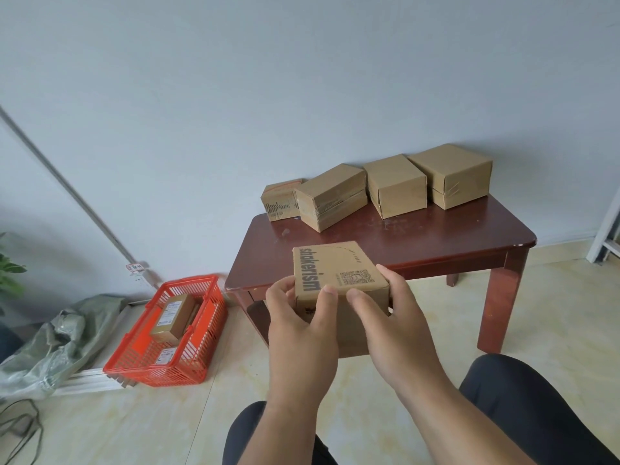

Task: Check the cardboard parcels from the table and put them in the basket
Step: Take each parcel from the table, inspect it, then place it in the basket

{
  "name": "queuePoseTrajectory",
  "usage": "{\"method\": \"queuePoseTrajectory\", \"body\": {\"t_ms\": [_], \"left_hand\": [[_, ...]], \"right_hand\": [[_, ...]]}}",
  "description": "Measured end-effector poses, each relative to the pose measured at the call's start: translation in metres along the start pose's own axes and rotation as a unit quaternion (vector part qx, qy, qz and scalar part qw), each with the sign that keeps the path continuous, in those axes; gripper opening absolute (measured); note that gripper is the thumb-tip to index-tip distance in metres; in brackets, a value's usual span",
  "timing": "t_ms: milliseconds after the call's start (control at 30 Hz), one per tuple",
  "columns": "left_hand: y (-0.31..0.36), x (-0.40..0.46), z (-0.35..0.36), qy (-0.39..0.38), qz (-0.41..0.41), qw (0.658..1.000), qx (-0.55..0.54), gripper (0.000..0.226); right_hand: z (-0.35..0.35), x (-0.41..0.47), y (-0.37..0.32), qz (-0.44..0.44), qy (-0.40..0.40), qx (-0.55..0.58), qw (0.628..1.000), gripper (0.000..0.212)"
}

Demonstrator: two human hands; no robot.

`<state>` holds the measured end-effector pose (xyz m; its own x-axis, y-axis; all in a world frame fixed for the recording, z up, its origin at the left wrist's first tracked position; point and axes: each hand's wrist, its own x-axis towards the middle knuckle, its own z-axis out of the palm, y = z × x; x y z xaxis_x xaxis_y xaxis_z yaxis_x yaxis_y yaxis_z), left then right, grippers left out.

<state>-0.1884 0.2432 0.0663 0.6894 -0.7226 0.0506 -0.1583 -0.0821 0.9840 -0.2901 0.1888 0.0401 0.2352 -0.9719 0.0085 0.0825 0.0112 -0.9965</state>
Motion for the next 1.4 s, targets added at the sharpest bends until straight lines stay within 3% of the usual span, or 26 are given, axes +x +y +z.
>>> {"method": "queuePoseTrajectory", "body": {"t_ms": [167, 433, 533, 600, 867, 1100, 1200, 1300, 1400], "left_hand": [[-0.014, -0.01, 0.004, -0.035, 0.031, 0.998, 0.029, 0.047], [-0.003, 0.002, -0.002, 0.002, 0.026, 0.999, 0.03, 0.069], [-0.001, 0.006, -0.004, 0.017, 0.043, 0.997, 0.058, 0.047], [-0.007, 0.008, -0.005, 0.004, 0.045, 0.997, 0.058, 0.044], [-0.015, -0.006, 0.0, -0.035, 0.057, 0.995, 0.069, 0.06], [0.001, 0.008, -0.002, 0.045, 0.049, 0.998, 0.021, 0.041], [-0.001, 0.01, 0.0, 0.043, 0.071, 0.995, 0.047, 0.035], [-0.007, 0.007, 0.003, 0.021, 0.103, 0.992, 0.07, 0.044], [-0.009, 0.003, 0.005, 0.007, 0.112, 0.991, 0.076, 0.048]], "right_hand": [[-0.009, 0.007, 0.003, 0.009, -0.003, -0.024, 1.0, 0.041], [-0.004, 0.004, 0.003, -0.008, -0.004, -0.052, 0.999, 0.048], [-0.003, 0.003, 0.001, -0.014, -0.025, -0.065, 0.997, 0.065], [-0.004, 0.005, -0.001, -0.015, -0.038, -0.08, 0.996, 0.078], [-0.01, 0.01, 0.006, -0.019, -0.009, -0.071, 0.997, 0.044], [-0.006, 0.008, 0.005, -0.033, -0.026, -0.055, 0.998, 0.046], [-0.006, 0.009, 0.0, -0.042, -0.018, -0.069, 0.997, 0.054], [-0.007, 0.013, -0.004, -0.054, -0.006, -0.071, 0.996, 0.064], [-0.008, 0.015, -0.005, -0.062, 0.006, -0.077, 0.995, 0.056]]}}
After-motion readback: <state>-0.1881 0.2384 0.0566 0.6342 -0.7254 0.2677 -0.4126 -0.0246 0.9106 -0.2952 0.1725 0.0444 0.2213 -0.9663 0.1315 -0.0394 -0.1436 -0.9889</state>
